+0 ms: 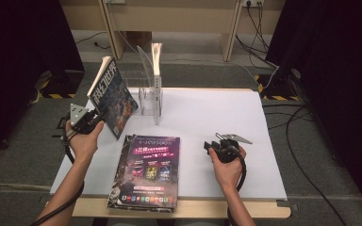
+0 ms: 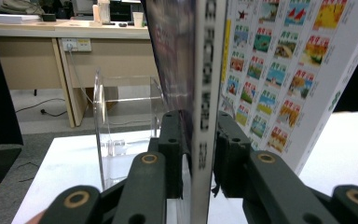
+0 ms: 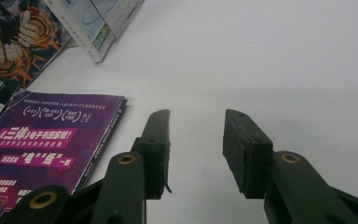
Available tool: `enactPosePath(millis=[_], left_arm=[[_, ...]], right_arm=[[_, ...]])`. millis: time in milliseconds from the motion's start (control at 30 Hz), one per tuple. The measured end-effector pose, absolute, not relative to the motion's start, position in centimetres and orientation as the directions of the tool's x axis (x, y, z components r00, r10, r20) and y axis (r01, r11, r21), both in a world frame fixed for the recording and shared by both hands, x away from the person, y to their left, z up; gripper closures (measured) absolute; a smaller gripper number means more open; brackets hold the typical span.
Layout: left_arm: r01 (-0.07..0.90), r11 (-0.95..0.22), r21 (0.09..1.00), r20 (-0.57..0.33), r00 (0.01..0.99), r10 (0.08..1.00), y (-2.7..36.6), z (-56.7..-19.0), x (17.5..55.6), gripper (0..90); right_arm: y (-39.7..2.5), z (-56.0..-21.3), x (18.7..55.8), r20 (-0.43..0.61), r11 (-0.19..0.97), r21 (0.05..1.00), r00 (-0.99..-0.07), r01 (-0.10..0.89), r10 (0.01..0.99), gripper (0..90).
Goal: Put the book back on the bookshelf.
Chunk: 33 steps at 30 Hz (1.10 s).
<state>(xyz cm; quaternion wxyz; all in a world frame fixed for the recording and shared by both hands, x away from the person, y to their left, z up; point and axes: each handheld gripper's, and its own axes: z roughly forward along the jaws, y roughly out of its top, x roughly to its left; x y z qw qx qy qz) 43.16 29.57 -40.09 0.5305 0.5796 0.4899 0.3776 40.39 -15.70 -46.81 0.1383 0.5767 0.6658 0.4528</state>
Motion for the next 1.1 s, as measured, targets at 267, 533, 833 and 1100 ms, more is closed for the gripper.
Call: enactPosePath(millis=[267, 533, 833, 1100], left_arm=[[0.161, 0.063, 0.985, -0.100, 0.230, 0.968, 29.8, -38.7, 43.6, 71.9], [0.154, 0.055, 0.987, -0.089, 0.228, 0.969, 29.6, -37.7, 44.2, 74.3], [0.130, 0.067, 0.989, -0.096, 0.229, 0.969, 29.3, -35.8, 44.4, 76.5], [0.168, 0.059, 0.984, -0.095, 0.214, 0.972, 28.9, -35.8, 44.6, 80.3]], right_arm=[[-15.6, -46.9, 40.4, 0.355, -0.087, 0.750, -0.288, 0.655, 0.890, 60.8], [-15.7, -46.9, 40.5, 0.355, -0.083, 0.750, -0.293, 0.656, 0.888, 60.3], [-15.7, -47.0, 40.5, 0.350, -0.080, 0.751, -0.294, 0.655, 0.889, 60.0], [-15.8, -47.0, 40.5, 0.365, -0.091, 0.743, -0.288, 0.663, 0.886, 59.7]])
